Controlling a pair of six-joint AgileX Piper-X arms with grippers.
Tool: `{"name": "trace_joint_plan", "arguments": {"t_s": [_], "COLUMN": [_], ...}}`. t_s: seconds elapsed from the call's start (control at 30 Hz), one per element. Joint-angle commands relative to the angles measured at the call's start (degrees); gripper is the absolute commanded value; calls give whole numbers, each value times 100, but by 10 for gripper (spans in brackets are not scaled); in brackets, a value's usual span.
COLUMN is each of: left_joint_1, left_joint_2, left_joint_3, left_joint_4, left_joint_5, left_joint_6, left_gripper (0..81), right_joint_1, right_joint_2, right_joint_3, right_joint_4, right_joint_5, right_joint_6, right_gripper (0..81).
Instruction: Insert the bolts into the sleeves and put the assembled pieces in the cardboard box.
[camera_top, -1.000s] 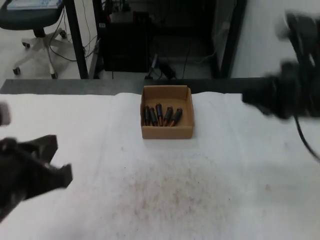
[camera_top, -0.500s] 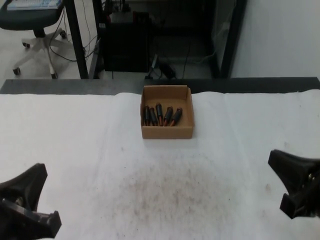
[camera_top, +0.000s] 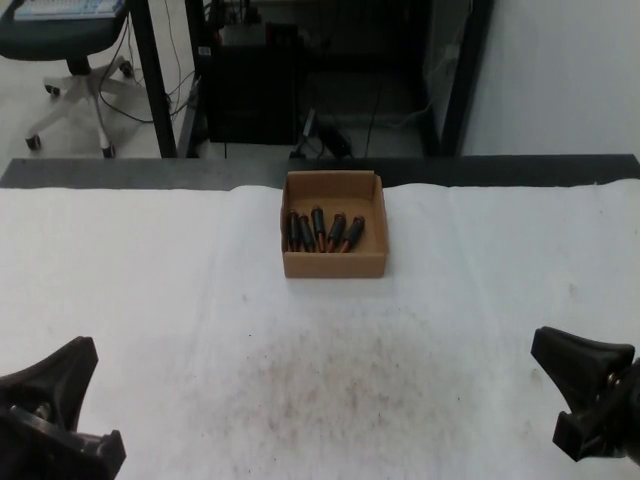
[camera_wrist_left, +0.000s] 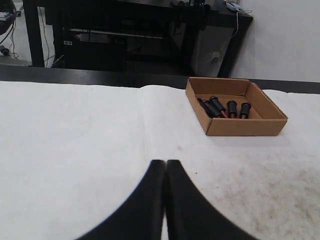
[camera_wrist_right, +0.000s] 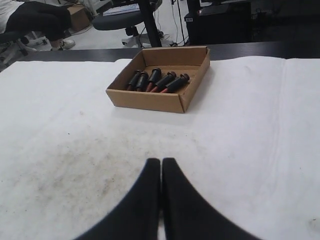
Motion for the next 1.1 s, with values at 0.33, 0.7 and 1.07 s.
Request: {"name": "trace_joint_plan", "arguments": {"t_s": [0.33,0.7,1.07], "left_joint_1": [15,15,15], "left_joint_2": [-31,-31,-31], "left_joint_3": [472,677,677], "left_joint_4": [-137,-773,235], "left_joint_5": [-53,-53,-53], "left_joint_6": [-40,-40,-40], "left_gripper": [2,2,2], "right_joint_1": [-22,-22,-22], "right_joint_2": [-22,-35,-35], "right_joint_3": [141,864,864], "right_joint_4": [-136,-1906,-1136], "right_joint_5": [43,43,43], "right_joint_6": [-47,-47,-47], "right_gripper": [8,8,8]}}
